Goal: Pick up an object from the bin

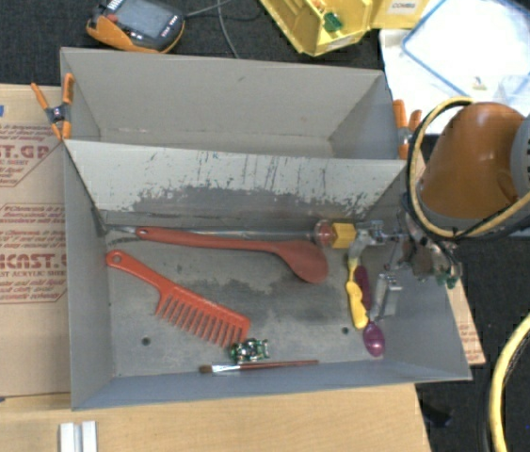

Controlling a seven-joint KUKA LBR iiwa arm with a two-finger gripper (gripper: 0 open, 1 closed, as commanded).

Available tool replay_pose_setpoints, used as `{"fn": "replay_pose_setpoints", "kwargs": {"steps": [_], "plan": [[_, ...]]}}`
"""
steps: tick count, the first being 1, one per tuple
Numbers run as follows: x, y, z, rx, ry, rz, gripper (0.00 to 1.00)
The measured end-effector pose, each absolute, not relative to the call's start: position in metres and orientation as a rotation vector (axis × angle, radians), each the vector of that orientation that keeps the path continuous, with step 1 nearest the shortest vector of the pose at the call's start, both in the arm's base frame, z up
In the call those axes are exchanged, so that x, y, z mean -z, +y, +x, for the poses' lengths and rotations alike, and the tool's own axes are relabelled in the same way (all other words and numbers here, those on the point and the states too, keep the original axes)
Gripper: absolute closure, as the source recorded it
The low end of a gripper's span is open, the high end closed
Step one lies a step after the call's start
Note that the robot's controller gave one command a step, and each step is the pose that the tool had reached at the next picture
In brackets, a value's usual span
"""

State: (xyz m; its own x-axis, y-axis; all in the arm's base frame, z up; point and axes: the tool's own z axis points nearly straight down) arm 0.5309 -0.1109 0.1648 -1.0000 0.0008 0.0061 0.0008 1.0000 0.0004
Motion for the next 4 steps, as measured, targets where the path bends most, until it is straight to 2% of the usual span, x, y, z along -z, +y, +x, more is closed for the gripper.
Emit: {"fn": "replay_pose_setpoints", "kwargs": {"steps": [1,2,3,4], "plan": [[-0.169,-0.110,0.533,-0.001,-3.143,0.000,0.00],[-0.072,-0.074,0.589,0.003,-3.126,-0.323,0.00],[-0.126,-0.064,0.592,-0.003,-3.153,0.027,0.00],[-0.099,-0.038,0.590,0.004,-3.110,-0.418,0.00]]}}
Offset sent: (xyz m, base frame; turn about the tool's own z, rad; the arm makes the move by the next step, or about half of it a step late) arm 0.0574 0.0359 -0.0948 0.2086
